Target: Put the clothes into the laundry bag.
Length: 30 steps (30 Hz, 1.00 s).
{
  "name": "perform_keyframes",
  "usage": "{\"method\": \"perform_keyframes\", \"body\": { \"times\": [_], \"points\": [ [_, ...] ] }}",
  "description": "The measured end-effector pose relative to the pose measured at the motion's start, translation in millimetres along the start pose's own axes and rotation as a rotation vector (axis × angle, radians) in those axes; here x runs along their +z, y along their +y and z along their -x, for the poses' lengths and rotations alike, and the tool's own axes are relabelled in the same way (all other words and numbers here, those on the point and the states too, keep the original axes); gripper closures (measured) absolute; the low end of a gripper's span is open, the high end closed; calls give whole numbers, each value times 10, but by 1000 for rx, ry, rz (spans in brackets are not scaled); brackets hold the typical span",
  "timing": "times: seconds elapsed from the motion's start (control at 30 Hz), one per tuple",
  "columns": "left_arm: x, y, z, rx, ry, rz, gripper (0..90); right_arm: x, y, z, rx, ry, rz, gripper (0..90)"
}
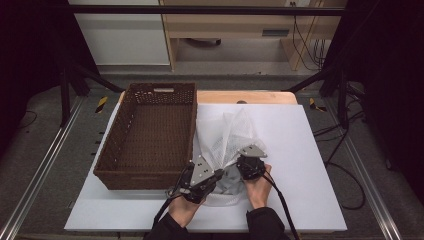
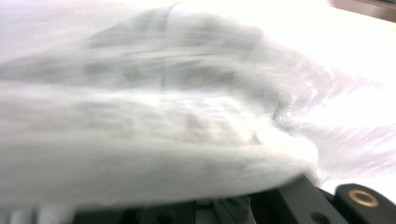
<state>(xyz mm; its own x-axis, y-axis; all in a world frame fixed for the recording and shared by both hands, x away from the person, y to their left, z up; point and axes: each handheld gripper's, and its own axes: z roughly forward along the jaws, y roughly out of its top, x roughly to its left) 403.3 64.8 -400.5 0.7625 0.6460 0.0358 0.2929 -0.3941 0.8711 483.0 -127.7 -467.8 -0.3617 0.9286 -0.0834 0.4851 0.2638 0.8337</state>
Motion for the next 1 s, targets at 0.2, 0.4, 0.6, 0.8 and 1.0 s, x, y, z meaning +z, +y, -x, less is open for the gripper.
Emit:
{"method": "perform_keyframes", "body": {
  "times": [0.2,0.4,0.6,0.8,1.0],
  "points": [
    [123,-90,-81,-35,13,-41,887,-169,-26,106,6,112,5,583],
    [178,-146,-164,-66,30,-55,886,-606,-86,99,-59,259,68,390],
    [170,-130,-138,-67,21,-37,886,-574,-169,-68,-89,359,27,391],
    [108,-85,-93,-57,0,-15,887,-202,-158,-251,-98,332,-23,633],
    [114,-96,-35,-40,-22,-22,888,-12,-89,-169,-26,50,44,759]
  ]
}}
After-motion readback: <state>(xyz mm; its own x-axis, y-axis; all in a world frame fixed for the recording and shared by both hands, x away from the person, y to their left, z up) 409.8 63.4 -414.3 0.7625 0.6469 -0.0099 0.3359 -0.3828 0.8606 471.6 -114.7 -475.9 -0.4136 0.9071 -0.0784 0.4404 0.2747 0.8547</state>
